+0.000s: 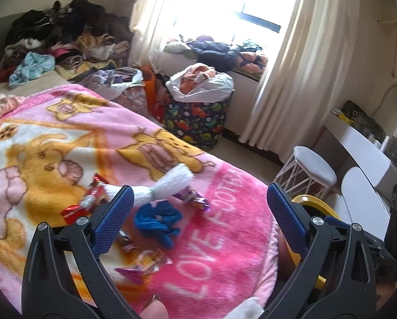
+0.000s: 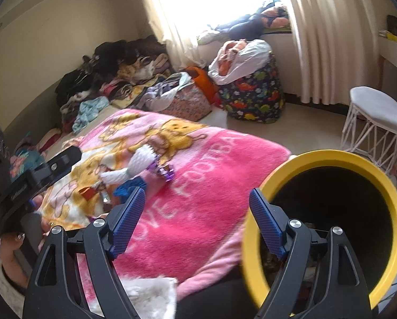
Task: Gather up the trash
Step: 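Move both tools back over the trash on the blanket, then grasp the brown chocolate bar with the left tool while the right tool grasps the pink wrapper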
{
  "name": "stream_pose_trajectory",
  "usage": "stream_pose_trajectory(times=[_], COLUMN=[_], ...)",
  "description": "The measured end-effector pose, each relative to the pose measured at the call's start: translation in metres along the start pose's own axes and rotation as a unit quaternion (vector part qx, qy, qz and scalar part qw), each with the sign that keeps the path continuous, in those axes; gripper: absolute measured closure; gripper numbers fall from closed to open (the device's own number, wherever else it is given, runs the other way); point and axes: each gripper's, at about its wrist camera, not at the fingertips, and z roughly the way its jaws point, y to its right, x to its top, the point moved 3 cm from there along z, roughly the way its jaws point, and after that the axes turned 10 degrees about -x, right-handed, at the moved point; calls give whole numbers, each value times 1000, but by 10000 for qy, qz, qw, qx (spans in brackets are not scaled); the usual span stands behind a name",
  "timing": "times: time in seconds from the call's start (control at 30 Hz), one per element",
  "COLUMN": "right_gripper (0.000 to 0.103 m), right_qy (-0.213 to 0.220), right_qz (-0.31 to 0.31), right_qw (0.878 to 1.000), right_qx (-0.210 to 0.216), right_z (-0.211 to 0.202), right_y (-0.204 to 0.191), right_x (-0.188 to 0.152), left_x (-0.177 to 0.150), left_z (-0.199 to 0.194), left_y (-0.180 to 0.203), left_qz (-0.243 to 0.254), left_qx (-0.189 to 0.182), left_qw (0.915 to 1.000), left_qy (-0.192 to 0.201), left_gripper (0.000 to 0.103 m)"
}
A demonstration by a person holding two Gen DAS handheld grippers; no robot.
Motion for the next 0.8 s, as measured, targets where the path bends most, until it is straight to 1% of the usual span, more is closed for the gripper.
stream_pose_trajectory(times=[0.33, 0.53, 0.57, 0.63, 0.67, 0.7, 0.73, 0.8], right_gripper=[25, 25, 25, 25, 26, 29, 32, 35], right_qy=[-345, -485, -505, -566, -594, -610, -632, -695], right_qz=[-490, -677, -736, -807, -895, -991, -1162, -1405], right_qw=[9971, 9941, 9933, 9915, 9896, 9881, 9855, 9810], right_qx=[473, 693, 740, 849, 955, 1004, 1066, 1140], right_z=[17, 29, 31, 36, 38, 40, 43, 48], right_y=[-57, -83, -89, -97, -105, -110, -118, -132], right_x=[-15, -20, -20, -22, -24, -25, -28, -33], left_x=[7, 7, 7, 8, 9, 9, 10, 12], left_z=[-19, -24, -23, -20, -17, -13, -9, 0], left_y=[-56, -80, -83, -87, -89, -92, -94, -99], left_qz=[-388, -522, -522, -499, -479, -481, -504, -537], left_qx=[364, 581, 600, 611, 605, 591, 542, 489], left_qw=[9984, 9969, 9968, 9969, 9970, 9971, 9972, 9970], left_qy=[176, 137, 116, 53, -3, -61, -141, -269], left_gripper=[11, 12, 14, 24, 27, 34, 38, 44])
